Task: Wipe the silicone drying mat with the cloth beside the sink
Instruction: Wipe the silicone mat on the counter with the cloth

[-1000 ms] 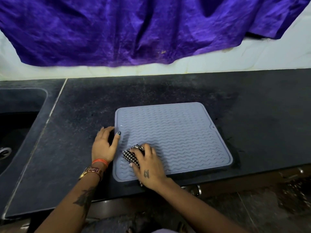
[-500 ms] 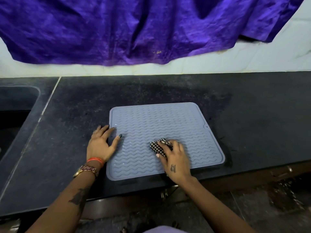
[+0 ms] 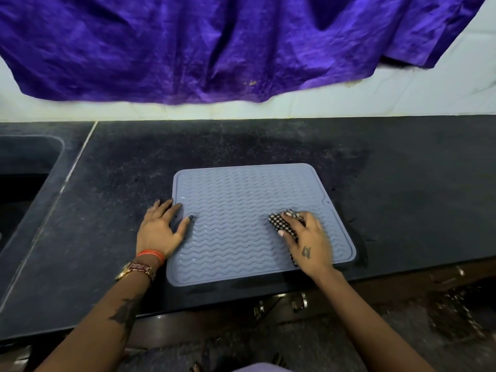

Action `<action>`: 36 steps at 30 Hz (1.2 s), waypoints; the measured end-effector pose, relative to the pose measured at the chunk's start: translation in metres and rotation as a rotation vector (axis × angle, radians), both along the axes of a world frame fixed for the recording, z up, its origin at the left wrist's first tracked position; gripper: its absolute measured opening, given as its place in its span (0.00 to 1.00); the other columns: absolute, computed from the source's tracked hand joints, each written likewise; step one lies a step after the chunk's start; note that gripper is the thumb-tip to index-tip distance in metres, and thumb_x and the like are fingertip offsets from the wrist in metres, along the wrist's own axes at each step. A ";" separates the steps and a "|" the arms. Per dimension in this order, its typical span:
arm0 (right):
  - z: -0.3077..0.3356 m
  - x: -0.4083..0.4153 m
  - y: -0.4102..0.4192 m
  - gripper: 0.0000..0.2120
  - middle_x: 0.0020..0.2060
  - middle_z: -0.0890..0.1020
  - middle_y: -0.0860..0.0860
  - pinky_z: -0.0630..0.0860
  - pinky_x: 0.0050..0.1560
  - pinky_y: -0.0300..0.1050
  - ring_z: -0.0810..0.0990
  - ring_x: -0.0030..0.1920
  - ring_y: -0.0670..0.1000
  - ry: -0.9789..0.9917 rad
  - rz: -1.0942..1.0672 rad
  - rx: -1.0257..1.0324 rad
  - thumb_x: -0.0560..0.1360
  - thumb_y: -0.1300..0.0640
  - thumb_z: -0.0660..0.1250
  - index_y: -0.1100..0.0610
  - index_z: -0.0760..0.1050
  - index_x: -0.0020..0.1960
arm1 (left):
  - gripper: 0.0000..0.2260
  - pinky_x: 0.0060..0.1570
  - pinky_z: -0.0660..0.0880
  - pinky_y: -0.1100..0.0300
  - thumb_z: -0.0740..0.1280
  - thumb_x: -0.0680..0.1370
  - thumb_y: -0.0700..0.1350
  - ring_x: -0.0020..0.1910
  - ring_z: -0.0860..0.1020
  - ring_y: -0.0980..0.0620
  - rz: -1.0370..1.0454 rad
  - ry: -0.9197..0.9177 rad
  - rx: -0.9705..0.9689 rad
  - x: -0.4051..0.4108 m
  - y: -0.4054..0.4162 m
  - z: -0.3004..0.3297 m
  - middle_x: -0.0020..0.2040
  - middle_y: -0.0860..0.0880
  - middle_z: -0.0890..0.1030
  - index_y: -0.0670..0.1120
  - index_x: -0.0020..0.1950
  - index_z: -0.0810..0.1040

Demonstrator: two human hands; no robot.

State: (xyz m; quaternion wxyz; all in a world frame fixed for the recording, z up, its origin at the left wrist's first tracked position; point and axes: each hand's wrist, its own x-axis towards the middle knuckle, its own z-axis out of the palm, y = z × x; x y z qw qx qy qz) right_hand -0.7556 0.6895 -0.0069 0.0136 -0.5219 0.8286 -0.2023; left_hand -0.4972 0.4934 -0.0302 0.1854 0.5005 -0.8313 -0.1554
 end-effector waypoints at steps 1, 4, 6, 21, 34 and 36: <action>-0.001 -0.005 0.003 0.20 0.59 0.72 0.56 0.71 0.56 0.48 0.71 0.58 0.56 0.003 -0.049 -0.019 0.76 0.49 0.63 0.53 0.71 0.67 | 0.30 0.73 0.57 0.47 0.55 0.72 0.62 0.73 0.61 0.43 0.003 -0.001 0.000 0.000 0.000 0.000 0.70 0.44 0.70 0.46 0.66 0.73; -0.004 -0.017 0.012 0.20 0.62 0.71 0.57 0.70 0.58 0.50 0.69 0.60 0.57 -0.001 -0.109 0.024 0.77 0.49 0.62 0.53 0.70 0.68 | 0.30 0.72 0.58 0.47 0.55 0.72 0.62 0.72 0.61 0.43 0.004 -0.013 -0.002 0.001 0.000 0.000 0.70 0.44 0.70 0.46 0.66 0.73; -0.001 -0.023 0.012 0.20 0.60 0.72 0.57 0.70 0.58 0.49 0.69 0.60 0.57 0.005 -0.044 0.051 0.77 0.49 0.62 0.54 0.70 0.68 | 0.30 0.72 0.58 0.47 0.55 0.72 0.63 0.72 0.61 0.43 0.008 -0.016 -0.001 0.000 -0.001 0.000 0.70 0.44 0.71 0.46 0.66 0.73; 0.001 -0.065 0.033 0.20 0.61 0.71 0.64 0.72 0.52 0.57 0.70 0.55 0.63 0.087 -0.306 0.047 0.76 0.53 0.64 0.59 0.71 0.66 | 0.36 0.72 0.58 0.47 0.49 0.69 0.68 0.72 0.62 0.43 0.005 0.012 0.003 0.000 0.000 0.001 0.69 0.44 0.71 0.46 0.65 0.74; 0.046 -0.076 0.024 0.18 0.57 0.77 0.55 0.75 0.46 0.50 0.77 0.51 0.53 -1.665 -0.638 -0.713 0.79 0.48 0.57 0.57 0.71 0.63 | 0.30 0.72 0.59 0.46 0.55 0.72 0.63 0.73 0.61 0.44 0.009 0.017 0.015 0.001 0.000 0.000 0.69 0.45 0.71 0.47 0.66 0.74; 0.048 -0.074 0.026 0.27 0.54 0.79 0.55 0.74 0.51 0.52 0.77 0.52 0.53 -1.867 -0.569 -0.697 0.74 0.37 0.58 0.58 0.73 0.61 | 0.31 0.71 0.59 0.46 0.53 0.71 0.65 0.72 0.62 0.43 0.005 0.020 0.016 0.001 0.000 0.000 0.69 0.45 0.71 0.47 0.66 0.74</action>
